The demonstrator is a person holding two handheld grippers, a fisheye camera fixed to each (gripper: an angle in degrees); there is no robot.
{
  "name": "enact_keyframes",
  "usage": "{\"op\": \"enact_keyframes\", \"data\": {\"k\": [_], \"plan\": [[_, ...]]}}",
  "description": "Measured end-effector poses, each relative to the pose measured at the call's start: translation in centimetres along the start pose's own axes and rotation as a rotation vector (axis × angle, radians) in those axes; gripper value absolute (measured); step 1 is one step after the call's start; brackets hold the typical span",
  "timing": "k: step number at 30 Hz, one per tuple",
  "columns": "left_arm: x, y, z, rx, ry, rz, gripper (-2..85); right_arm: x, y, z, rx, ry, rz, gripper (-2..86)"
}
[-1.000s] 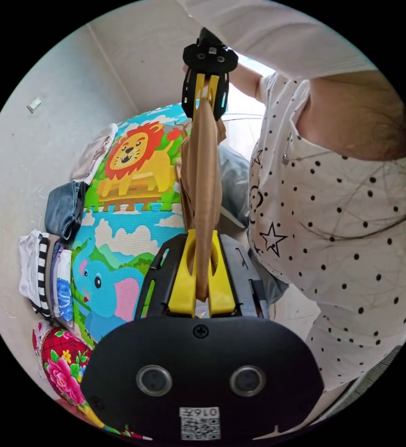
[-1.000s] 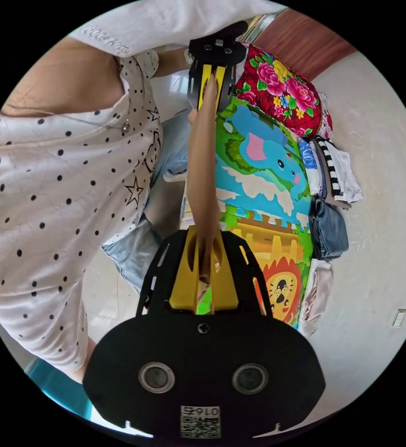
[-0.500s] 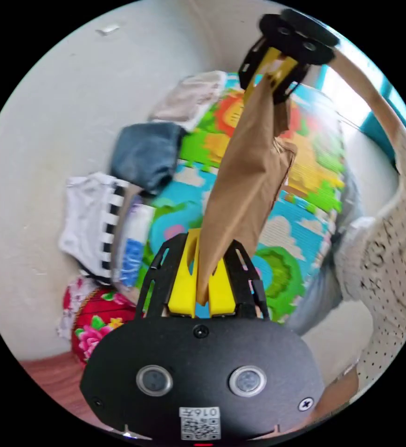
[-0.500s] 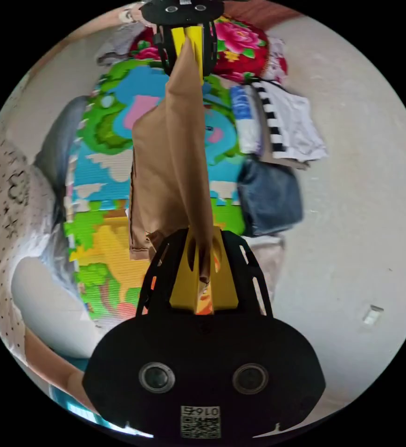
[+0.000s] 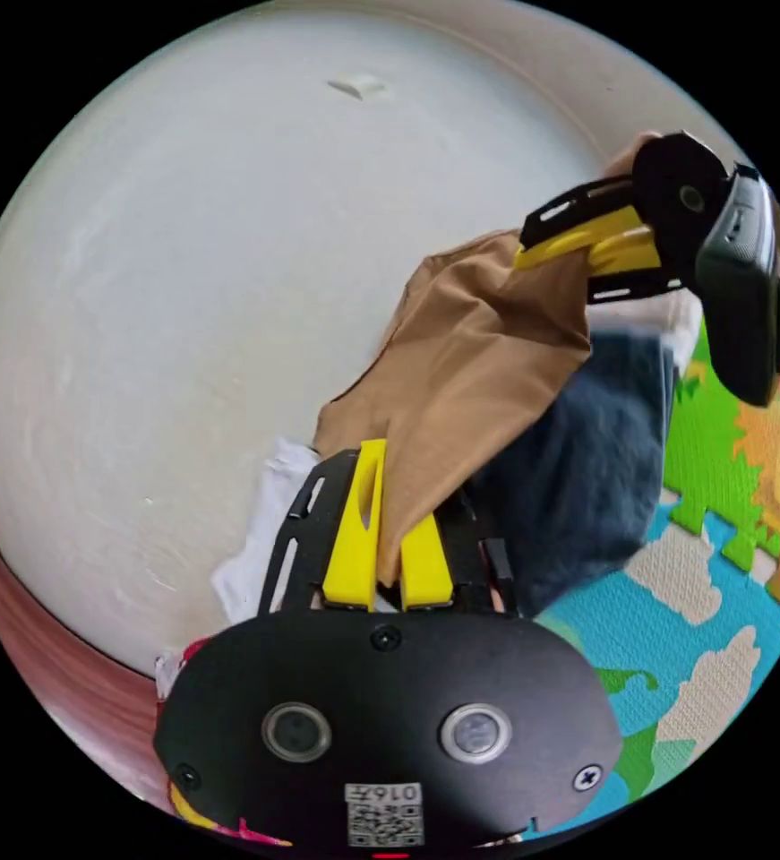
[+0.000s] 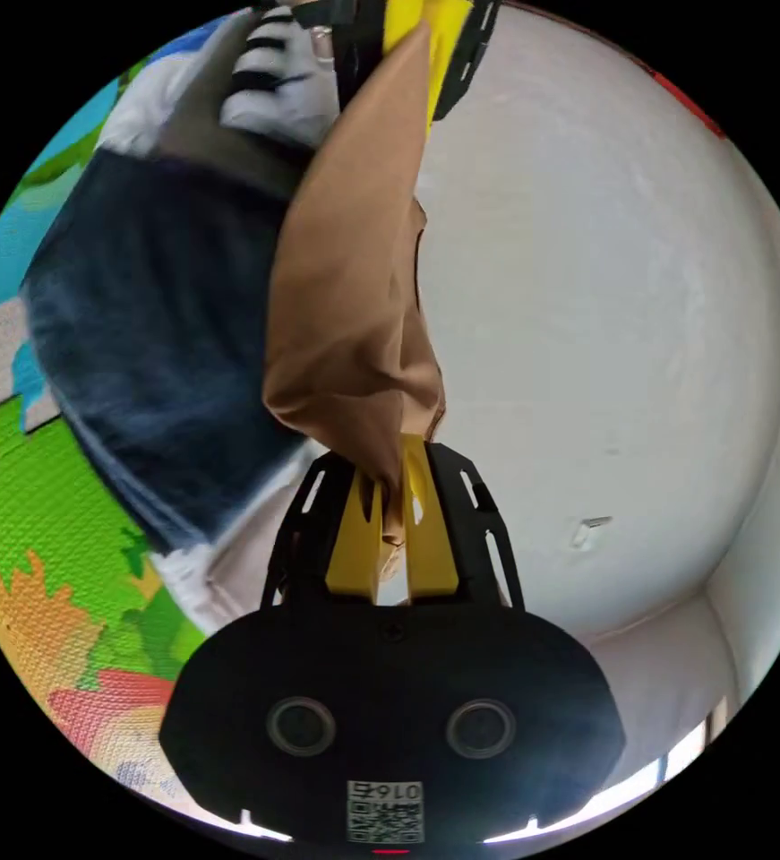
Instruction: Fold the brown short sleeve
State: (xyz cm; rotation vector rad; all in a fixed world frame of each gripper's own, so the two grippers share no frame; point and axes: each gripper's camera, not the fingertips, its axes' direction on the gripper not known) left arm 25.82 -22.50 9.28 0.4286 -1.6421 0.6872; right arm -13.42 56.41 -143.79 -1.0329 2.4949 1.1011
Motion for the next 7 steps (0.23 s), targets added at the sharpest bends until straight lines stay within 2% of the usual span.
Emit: {"op": "enact_keyframes", "data": {"k": [2,3,5,7], "plan": [[3.4,1.9,2.4,-0.1,0.062,0.117,-0.9,-6.1,0.9,1.2,-0.045,-0.131,-0.138,2.7],[4.7,3.4,3.0,-0.112,0.07,0.142,-0.9,-9.2,2.1,1.5,-0.048,-0.084,-0.17,2.7],[5.1,5.7,2.6,-0.015,0.024,0.096,-0.9,-11.0,4.3,1.2,0.011,0.02,-0.098,2.6],[4.2,8.0,2.4,0.014,0.075,0.027,-0.9,-10.9,6.3,1.3,0.032,-0.032,-0.027,2.6]]}}
